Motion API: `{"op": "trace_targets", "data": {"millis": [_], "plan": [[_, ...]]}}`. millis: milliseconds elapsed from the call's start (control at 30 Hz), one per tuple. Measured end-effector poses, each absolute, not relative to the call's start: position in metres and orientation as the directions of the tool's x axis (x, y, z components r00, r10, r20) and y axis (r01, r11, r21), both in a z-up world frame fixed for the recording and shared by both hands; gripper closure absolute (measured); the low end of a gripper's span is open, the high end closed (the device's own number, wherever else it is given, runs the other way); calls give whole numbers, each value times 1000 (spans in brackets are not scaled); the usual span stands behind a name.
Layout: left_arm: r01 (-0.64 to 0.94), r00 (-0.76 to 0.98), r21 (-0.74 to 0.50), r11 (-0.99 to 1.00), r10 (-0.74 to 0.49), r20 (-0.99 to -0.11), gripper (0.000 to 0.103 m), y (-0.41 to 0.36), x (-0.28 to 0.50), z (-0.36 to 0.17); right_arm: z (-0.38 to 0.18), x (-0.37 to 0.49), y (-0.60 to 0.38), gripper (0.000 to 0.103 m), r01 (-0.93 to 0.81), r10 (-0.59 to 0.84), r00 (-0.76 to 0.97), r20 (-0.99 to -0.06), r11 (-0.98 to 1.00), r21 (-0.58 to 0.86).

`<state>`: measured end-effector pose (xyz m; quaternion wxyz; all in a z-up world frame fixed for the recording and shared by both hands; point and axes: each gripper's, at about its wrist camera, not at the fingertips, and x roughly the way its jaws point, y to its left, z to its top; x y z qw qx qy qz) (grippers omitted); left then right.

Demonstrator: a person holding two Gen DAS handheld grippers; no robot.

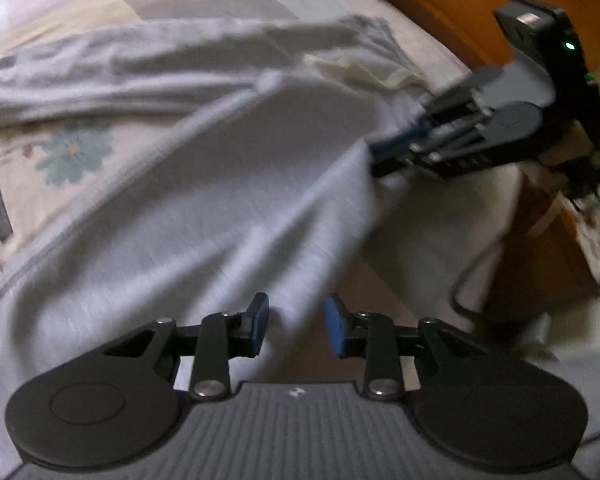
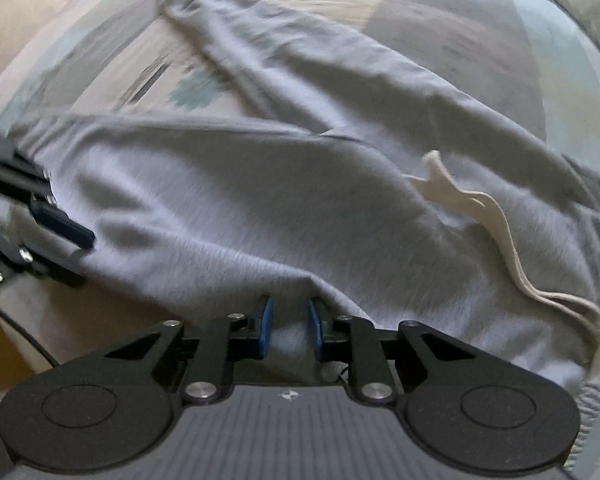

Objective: Fold clothes

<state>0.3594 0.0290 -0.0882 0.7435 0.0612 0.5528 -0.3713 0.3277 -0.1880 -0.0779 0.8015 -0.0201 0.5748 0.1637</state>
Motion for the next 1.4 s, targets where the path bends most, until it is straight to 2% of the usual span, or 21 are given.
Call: {"op": "trace_targets", "data": {"millis": [100,200,333,433,567,700,833,967,1133,1333,1400], "plan": [[563,157,-277,779,-429,-889,71,25,379,-105,-92,339,-192,78,-273,208,288,-935,953,128],[545,155,-297,784,-443,-883,71,26,386,-108,-92,341,-196,78,-269,207,299,-932,955,126],[566,156,-268,779,-421,-894,70,30,376,-97,-69,318,-196,77,-323,234,345,-909,939,119],[607,187,-205,768,-389,-902,68,32,359,-85,-57,291,-185,77,-450,252,333,-908,889,82],[696,264,-54,716,-325,-908,65,30,330,-64,-58,258,-165,77,-662,225,317,-921,748,-45],[764,311,55,643,-293,-904,65,29,306,-50,-51,242,-154,77,-752,225,350,-909,646,-130],[811,237,1,585,-328,-915,65,18,294,-56,-42,237,-149,76,-779,270,334,-903,618,-103],[848,180,-46,527,-369,-912,65,-4,290,-80,-64,245,-144,76,-781,253,312,-916,617,-96],[876,213,-22,483,-426,-879,65,-23,296,-89,-85,275,-150,77,-738,249,326,-912,669,-81],[905,239,30,425,-449,-861,62,-44,303,-101,-98,314,-166,79,-626,305,247,-920,774,89],[904,238,25,427,-452,-860,62,-44,307,-103,-87,312,-166,78,-605,305,265,-915,792,89]]}}
